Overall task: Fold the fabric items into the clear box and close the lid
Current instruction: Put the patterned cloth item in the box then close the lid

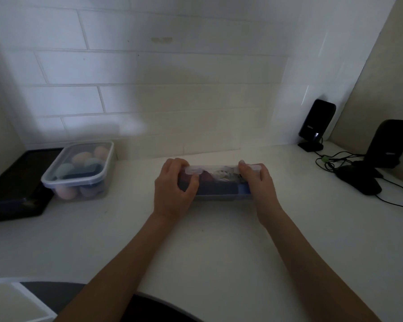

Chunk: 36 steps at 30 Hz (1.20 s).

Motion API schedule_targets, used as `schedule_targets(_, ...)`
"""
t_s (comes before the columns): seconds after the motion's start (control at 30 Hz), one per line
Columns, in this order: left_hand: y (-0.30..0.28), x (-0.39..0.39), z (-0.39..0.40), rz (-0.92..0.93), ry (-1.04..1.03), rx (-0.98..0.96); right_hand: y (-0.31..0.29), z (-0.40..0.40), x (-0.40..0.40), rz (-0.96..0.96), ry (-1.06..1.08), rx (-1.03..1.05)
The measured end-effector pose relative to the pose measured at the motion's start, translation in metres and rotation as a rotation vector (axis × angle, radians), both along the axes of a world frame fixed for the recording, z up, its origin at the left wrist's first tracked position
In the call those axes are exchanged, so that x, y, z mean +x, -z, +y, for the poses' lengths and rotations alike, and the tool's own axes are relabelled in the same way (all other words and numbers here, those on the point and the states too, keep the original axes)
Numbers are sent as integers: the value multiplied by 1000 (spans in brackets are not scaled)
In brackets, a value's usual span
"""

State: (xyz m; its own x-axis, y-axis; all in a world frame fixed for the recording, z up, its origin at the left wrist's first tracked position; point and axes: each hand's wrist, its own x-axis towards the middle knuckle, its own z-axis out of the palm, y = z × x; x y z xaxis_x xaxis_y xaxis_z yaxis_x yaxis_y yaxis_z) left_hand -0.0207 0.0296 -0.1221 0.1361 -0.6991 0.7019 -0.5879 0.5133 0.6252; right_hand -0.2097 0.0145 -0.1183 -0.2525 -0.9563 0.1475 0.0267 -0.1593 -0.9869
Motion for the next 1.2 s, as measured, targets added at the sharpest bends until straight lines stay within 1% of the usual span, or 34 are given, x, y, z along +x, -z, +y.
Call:
schedule_targets(0.07,-1,0,-2,6,-44,-54,0,3,1,-88,46,-57)
schedule_targets(0.13,-2,-3,-2,44,-33,-80,-2,6,2,-139,77,-82)
schedule_targets(0.17,-2,-4,-2,56,-23,-84,-2,8,2,-126,103,-121)
schedule_targets(0.3,-4,-5,0,88,-13,-75,1,15,4,61,151,-358)
schedule_targets(0.43,-5,-6,0,88,-24,-62,1,11,3,130,210,-411)
schedule_targets(0.53,-5,-7,0,66,-40,-38,2,10,1,127,212,-384)
schedule_targets(0.63,-2,-5,-1,49,-21,21,-1,5,-4,53,131,-265)
schedule_targets(0.67,-2,-5,-2,89,16,63,-3,4,-6,58,80,-221)
schedule_targets(0.77,-6,-8,-3,345,178,258,-5,1,-12,145,-8,-134)
schedule_targets(0.9,-9,-8,-5,590,291,416,-4,3,-15,181,-35,-137)
schedule_targets(0.97,-10,-6,-7,671,303,495,-6,4,-17,208,-57,-148)
schedule_targets(1.03,-12,-6,-9,655,286,532,-7,5,-18,228,-85,-171)
schedule_targets(1.2,-14,-5,-9,556,273,510,-10,5,-20,288,-131,-195)
